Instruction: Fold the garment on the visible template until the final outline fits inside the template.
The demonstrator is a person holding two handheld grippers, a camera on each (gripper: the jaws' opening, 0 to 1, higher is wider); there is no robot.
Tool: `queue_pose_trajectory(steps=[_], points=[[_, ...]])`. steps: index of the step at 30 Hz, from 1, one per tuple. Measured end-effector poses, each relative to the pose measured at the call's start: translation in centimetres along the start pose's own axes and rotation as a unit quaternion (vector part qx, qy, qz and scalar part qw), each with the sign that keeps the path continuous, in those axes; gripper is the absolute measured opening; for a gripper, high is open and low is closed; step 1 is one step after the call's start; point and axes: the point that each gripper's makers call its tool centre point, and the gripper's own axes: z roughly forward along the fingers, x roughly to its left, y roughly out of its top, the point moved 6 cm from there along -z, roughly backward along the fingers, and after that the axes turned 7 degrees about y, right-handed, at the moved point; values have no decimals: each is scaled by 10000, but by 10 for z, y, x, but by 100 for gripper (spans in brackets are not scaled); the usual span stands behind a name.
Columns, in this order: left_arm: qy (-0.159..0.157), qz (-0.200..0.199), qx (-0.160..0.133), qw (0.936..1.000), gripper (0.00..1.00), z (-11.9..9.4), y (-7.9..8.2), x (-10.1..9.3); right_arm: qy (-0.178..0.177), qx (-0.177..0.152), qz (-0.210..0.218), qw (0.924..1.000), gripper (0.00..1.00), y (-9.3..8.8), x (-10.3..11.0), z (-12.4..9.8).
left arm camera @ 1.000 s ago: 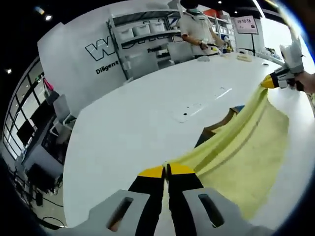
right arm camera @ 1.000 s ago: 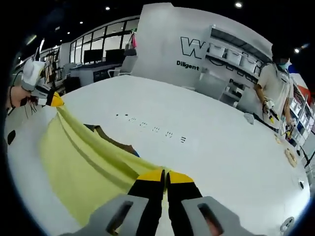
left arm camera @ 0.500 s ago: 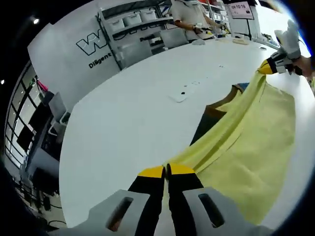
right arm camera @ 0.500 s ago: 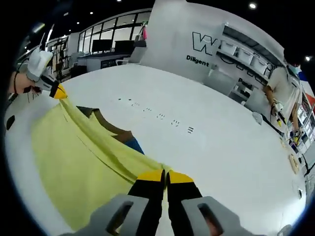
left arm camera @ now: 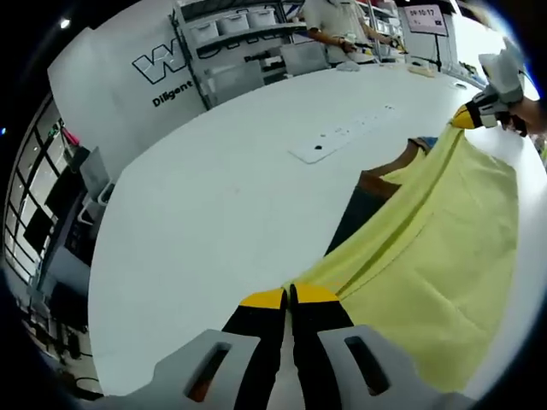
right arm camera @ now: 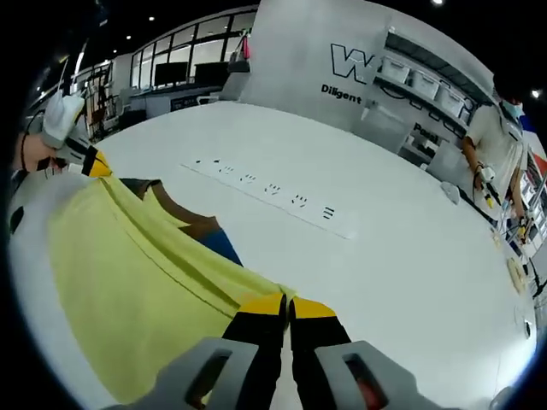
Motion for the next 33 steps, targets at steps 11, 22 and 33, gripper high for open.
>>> queue_pose_trajectory(steps=[11, 22, 33], points=[[-157, 425, 119, 9989, 6, -3, 5, -1, -53, 440, -567, 9974, 0, 0, 3, 2], [-303, 958, -403, 9941, 14, -26, 28, 24, 223, -365, -1903, 9808, 17, 27, -22, -35], [-1055, 3232, -690, 9379, 25, -36, 25, 12, 1373, 393, -3848, 9119, 22, 18, 13, -33]])
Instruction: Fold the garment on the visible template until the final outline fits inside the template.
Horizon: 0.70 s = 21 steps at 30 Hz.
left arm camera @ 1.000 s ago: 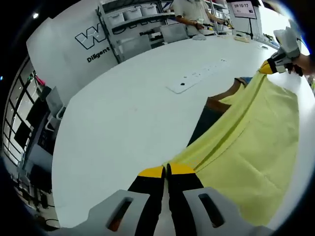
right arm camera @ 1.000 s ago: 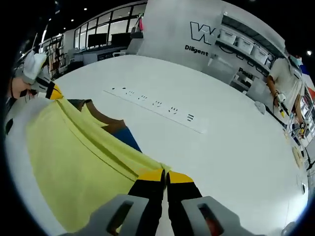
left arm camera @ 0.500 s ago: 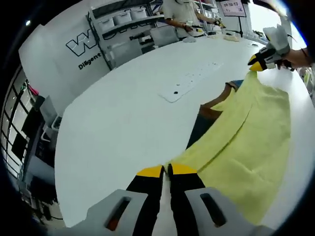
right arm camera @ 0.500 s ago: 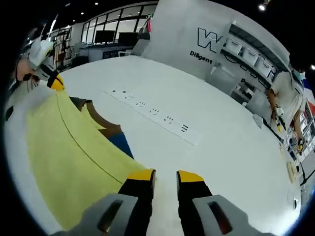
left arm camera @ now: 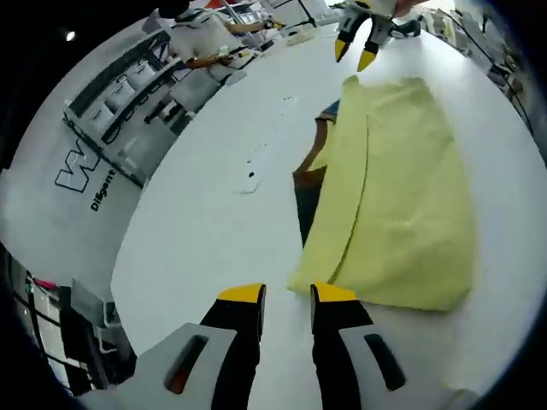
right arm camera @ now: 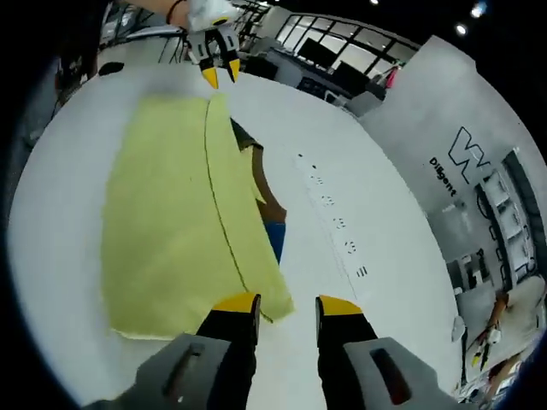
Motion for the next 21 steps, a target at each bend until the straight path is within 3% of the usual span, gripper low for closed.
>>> queue_pose_trajectory(steps=[1, 5, 7, 11, 15, 17, 21], points=[[-38, 458, 68, 9989, 26, 1, -2, -3, 32, 102, -110, 9999, 22, -1, 1, 1], [-177, 1133, 267, 9930, 30, 5, -11, -12, 45, 264, -275, 9993, 22, -6, -2, 1], [-171, 1089, 250, 9936, 30, 6, -11, -13, 116, 395, -472, 9980, 22, -10, -3, 2], [-172, 1364, 202, 9903, 29, 10, -10, -10, 151, 525, -663, 9963, 17, -15, -4, 5], [-236, 1250, 75, 9918, 27, 14, -6, -8, 281, 696, -845, 9936, 20, -18, -2, 7], [-301, 1589, 139, 9867, 27, 16, -6, -8, 342, 723, -867, 9930, 20, -19, -1, 9], [-416, 1434, 53, 9888, 25, 18, -5, -11, 374, 714, -879, 9929, 18, -18, -1, 11]])
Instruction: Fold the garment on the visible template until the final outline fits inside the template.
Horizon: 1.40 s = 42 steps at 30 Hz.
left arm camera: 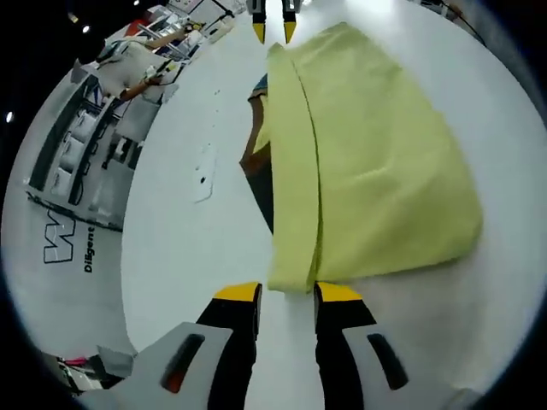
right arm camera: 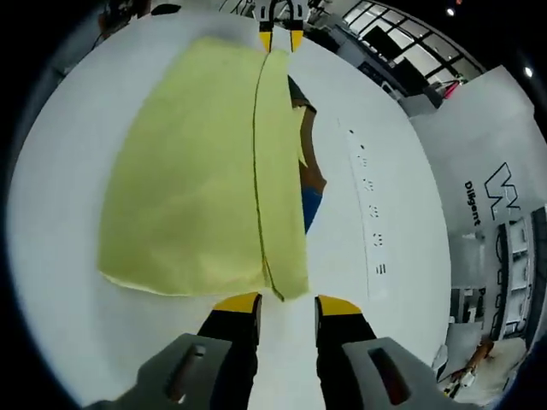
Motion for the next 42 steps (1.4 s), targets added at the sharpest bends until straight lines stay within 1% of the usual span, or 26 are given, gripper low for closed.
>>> queue_pose_trajectory(steps=[2, 6, 8, 10, 12, 15, 16, 17, 18, 20, 22, 24, 25, 26, 27, 28, 30, 33, 35, 36, 37, 38, 39, 40, 41, 42], points=[[-39, 35, 27, 10000, 23, 1, -1, -2, 23, -3, -15, 10000, 16, 1, 0, 2], [-37, 71, 20, 10000, 14, 2, -1, -3, 25, -17, 51, 10000, 7, 2, -2, 5], [-28, 25, 6, 10000, 10, 2, -2, -3, 61, -19, 47, 10000, 6, 4, 0, 8], [-51, 5, -4, 10000, 8, 2, -2, -4, 51, 73, -45, 9999, 5, 4, 0, 10], [-26, 66, -20, 10000, 7, 2, -2, -3, 58, 11, -2, 10000, 0, 5, 0, 9], [-25, 35, -76, 10000, 6, 1, -2, -3, -39, -14, -68, 10000, 0, 8, -3, 6], [-44, 25, -98, 9999, 6, 0, -2, -3, -195, -81, -28, 9998, 0, 9, -7, 3], [-57, 20, -100, 9999, 6, 0, -2, -3, -264, -150, 119, 9995, 0, 9, -10, 2], [-45, 19, -99, 9999, 6, 0, -3, -1, -192, -342, 367, 9986, 0, 10, -9, 1], [-11, -164, -95, 9998, 6, 0, -5, 2, -210, -258, 197, 9993, 0, 8, -9, 0], [3, -346, -148, 9993, 5, 0, -5, 4, -126, -268, 252, 9992, 0, 5, -6, 1], [4, -725, -187, 9972, 5, 0, -6, 6, -191, -369, 400, 9983, 0, 3, -6, 0], [-9, -935, -224, 9954, 6, -1, -7, 8, -198, -479, 644, 9966, 0, 2, -6, 0], [40, -1003, -188, 9948, 6, -1, -8, 10, -212, -537, 751, 9955, 0, 2, -6, 0], [152, -879, -132, 9959, 6, -1, -8, 12, -240, -634, 905, 9936, 0, 1, -8, 0], [129, -869, -145, 9960, 6, -1, -5, 12, -291, -733, 1142, 9903, 0, 0, -11, 1], [115, -1319, -152, 9911, 6, 1, -5, 13, -352, -855, 1439, 9853, 0, -2, -14, 1], [111, -1793, -129, 9836, 6, 3, -10, 16, -439, -935, 1732, 9795, 0, -2, -18, 2], [112, -2435, -154, 9697, 6, 5, -13, 17, -532, -1007, 1969, 9738, 0, -2, -23, 4], [108, -2512, -161, 9677, 6, 6, -13, 17, -545, -1023, 2027, 9724, 0, -2, -23, 4], [138, -2702, -172, 9625, 6, 8, -15, 18, -581, -1079, 2222, 9673, 0, -3, -25, 5], [189, -2576, -162, 9659, 6, 8, -17, 20, -608, -1089, 2286, 9655, 0, -3, -26, 6], [213, -2551, -141, 9666, 6, 10, -17, 21, -588, -1140, 2329, 9640, 0, -2, -26, 7], [219, -2844, -127, 9584, 6, 11, -16, 20, -551, -1145, 2320, 9644, 0, -2, -25, 8], [195, -3049, -106, 9521, 6, 12, -16, 20, -555, -1007, 2176, 9692, 0, -1, -24, 11], [211, -3114, -44, 9500, 6, 14, -18, 20, -584, -1032, 2256, 9670, 0, -1, -26, 11]])
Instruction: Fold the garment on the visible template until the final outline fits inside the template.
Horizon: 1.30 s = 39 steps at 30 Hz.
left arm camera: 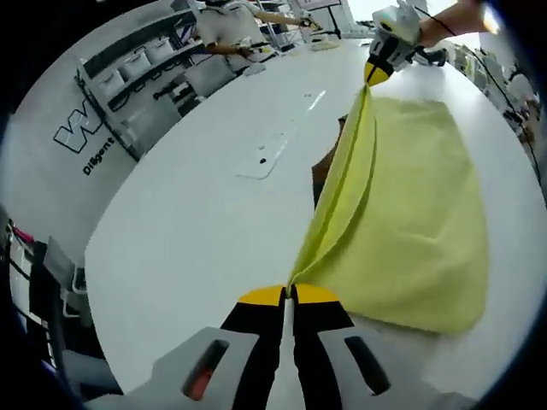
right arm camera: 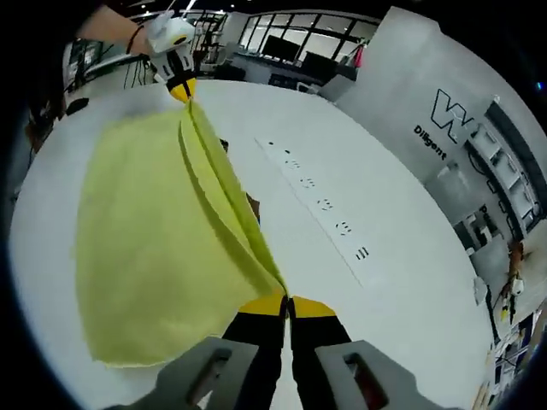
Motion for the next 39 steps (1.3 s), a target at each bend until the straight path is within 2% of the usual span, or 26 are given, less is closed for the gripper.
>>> queue_pose_trajectory(steps=[3, 5, 7, 9, 11, 15, 25, 27, 28, 30, 32, 35, 37, 38, 39], points=[[33, -4, 100, 9999, 6, 5, 0, -2, -237, -81, 494, 9985, 0, -1, -5, 3], [103, -264, 224, 9993, 6, 8, -2, -3, -237, -76, 560, 9981, 0, -1, -5, 6], [200, -581, 263, 9978, 6, 12, -3, -1, -413, -150, 859, 9953, 0, -2, -9, 9], [300, -1090, 253, 9933, 6, 15, -3, 2, -591, -396, 1391, 9877, 0, -2, -13, 10], [359, -1275, 304, 9907, 6, 19, -4, 8, -704, -424, 1621, 9833, 0, -3, -16, 13], [466, -1035, 310, 9930, 6, 21, 0, 4, -689, -205, 1582, 9848, 0, -5, -13, 22], [801, -1048, 472, 9901, 7, 27, -2, 2, -838, -27, 1543, 9845, 0, -4, -14, 28], [1000, -1109, 443, 9878, 6, 27, 3, 4, -922, 21, 1685, 9814, 0, -2, -13, 28], [991, -1051, 405, 9887, 6, 27, 4, 3, -1005, 46, 1819, 9782, 0, -1, -12, 29], [988, -867, 507, 9900, 6, 29, 3, -1, -1041, 158, 1729, 9793, 0, 0, -11, 31], [1018, -664, 430, 9917, 6, 28, 3, -1, -1058, 254, 1681, 9797, 0, 0, -10, 32], [1219, -932, 436, 9872, 7, 25, -1, 6, -1168, 284, 1702, 9781, 0, -1, -12, 29], [1515, -796, 586, 9835, 6, 21, -5, 16, -1310, 373, 1684, 9763, 0, -4, -15, 24], [1721, -866, 624, 9793, 10, 17, -9, 22, -1669, 428, 1748, 9694, 1, -11, -22, 14], [1795, -822, 508, 9790, 12, 14, -8, 25, -1884, 494, 1912, 9620, 2, -18, -25, 7]])
